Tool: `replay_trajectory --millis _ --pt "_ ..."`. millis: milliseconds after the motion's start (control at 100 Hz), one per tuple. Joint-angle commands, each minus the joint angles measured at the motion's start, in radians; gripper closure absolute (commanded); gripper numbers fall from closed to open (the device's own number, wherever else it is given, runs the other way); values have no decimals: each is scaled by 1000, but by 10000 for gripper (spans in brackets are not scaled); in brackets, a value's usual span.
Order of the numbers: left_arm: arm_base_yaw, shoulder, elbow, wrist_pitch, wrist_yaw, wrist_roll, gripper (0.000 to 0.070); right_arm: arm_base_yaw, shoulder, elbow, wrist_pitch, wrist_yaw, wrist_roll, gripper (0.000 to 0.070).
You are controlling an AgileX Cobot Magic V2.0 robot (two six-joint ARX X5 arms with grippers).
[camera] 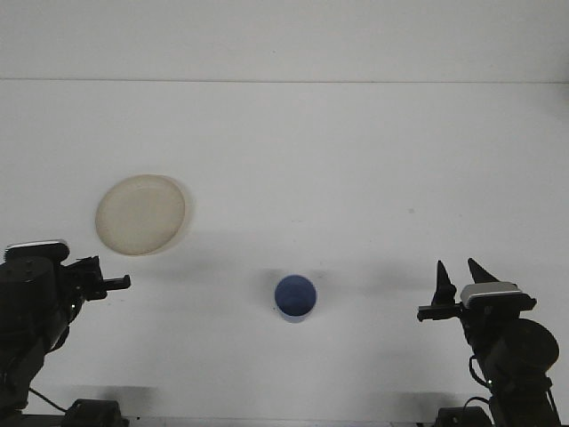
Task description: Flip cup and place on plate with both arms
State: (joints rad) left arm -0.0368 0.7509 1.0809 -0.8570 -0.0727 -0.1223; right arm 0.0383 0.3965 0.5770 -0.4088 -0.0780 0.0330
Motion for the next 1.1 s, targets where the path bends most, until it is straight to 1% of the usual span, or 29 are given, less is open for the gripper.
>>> replay_trajectory --millis 0,40,90,200,370,440,680,920,1000,1090 --pt "1 6 20 -9 -1 -3 334 2 2 12 13 0 -3 336" --pt "1 7 20 -14 -1 -3 266 2 2 12 13 0 -3 336" --pt "1 7 20 -18 -1 -3 229 2 2 12 13 0 -3 336" --pt "1 7 21 -26 16 -2 230 2 2 12 13 0 -3 336" --pt "-21 45 38 -53 130 1 230 2 2 12 13 0 -3 336" --pt "-47 86 60 -74 161 0 230 2 2 12 13 0 -3 336" --pt "-209 265 153 -130 161 0 230 2 2 12 13 0 -3 336" --pt "-423 454 219 -98 160 -5 230 2 2 12 13 0 -4 336" --pt "-486 515 252 -77 160 -22 230 2 2 12 13 0 -4 336" --pt "-552 583 299 -62 160 -23 230 2 2 12 13 0 -4 336"
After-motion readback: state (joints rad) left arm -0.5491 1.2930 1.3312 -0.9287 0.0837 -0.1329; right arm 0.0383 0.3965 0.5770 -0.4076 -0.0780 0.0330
